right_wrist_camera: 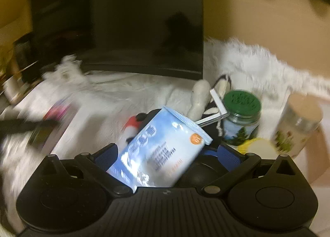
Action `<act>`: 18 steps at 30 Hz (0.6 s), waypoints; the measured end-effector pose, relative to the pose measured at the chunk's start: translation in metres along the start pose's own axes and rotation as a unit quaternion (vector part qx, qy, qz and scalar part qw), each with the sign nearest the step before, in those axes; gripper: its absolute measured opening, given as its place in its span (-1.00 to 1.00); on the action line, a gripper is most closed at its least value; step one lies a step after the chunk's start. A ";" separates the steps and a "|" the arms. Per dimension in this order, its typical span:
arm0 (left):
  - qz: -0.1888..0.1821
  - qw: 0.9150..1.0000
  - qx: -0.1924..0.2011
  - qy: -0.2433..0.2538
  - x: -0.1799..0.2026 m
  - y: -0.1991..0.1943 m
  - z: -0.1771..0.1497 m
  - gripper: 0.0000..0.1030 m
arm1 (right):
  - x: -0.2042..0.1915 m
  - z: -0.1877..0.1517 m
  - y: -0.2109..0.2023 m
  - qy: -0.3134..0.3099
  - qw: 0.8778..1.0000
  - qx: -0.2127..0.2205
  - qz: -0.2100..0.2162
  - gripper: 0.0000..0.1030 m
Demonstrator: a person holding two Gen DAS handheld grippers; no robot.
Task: Organize soft objects
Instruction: 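Grasp the blue wet-wipes pack with the right tool while the left tool holds the Kleenex pack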
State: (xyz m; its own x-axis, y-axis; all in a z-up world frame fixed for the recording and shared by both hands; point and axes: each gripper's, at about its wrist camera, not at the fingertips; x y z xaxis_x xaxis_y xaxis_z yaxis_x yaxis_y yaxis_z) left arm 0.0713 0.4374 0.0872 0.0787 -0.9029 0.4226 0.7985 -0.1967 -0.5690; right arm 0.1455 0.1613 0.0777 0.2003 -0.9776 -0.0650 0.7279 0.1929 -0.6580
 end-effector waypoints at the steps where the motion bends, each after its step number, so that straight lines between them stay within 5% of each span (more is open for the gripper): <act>1: -0.001 1.000 -0.001 -0.007 -0.002 -0.005 -0.005 -0.06 | -0.002 0.002 0.007 0.022 1.000 -0.003 -0.006 1.00; 5: 0.018 1.000 -0.013 0.004 -0.004 -0.014 -0.027 -0.06 | -0.008 0.003 0.042 0.075 0.997 -0.035 -0.011 1.00; 12: 0.026 0.999 -0.009 -0.028 -0.028 -0.020 -0.039 -0.06 | -0.048 -0.024 0.054 -0.096 0.994 -0.019 -0.041 0.99; 18: 0.020 0.999 -0.020 -0.039 -0.031 -0.007 -0.034 -0.06 | -0.042 -0.027 0.032 -0.106 0.994 -0.024 -0.008 0.71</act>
State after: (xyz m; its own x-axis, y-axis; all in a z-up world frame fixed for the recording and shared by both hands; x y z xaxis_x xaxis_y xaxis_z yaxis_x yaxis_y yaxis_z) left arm 0.0429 0.4536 0.0543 0.1583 -0.8777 0.4522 0.7698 -0.1771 -0.6133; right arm 0.1433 0.2060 0.0391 0.3267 -0.9396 0.1018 0.7003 0.1683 -0.6937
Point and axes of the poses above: each gripper's, at about its wrist camera, not at the fingertips, and y roughly the way its jaws point, x to its right, z to its top, and after that the axes turned 3 degrees about -z, right-handed
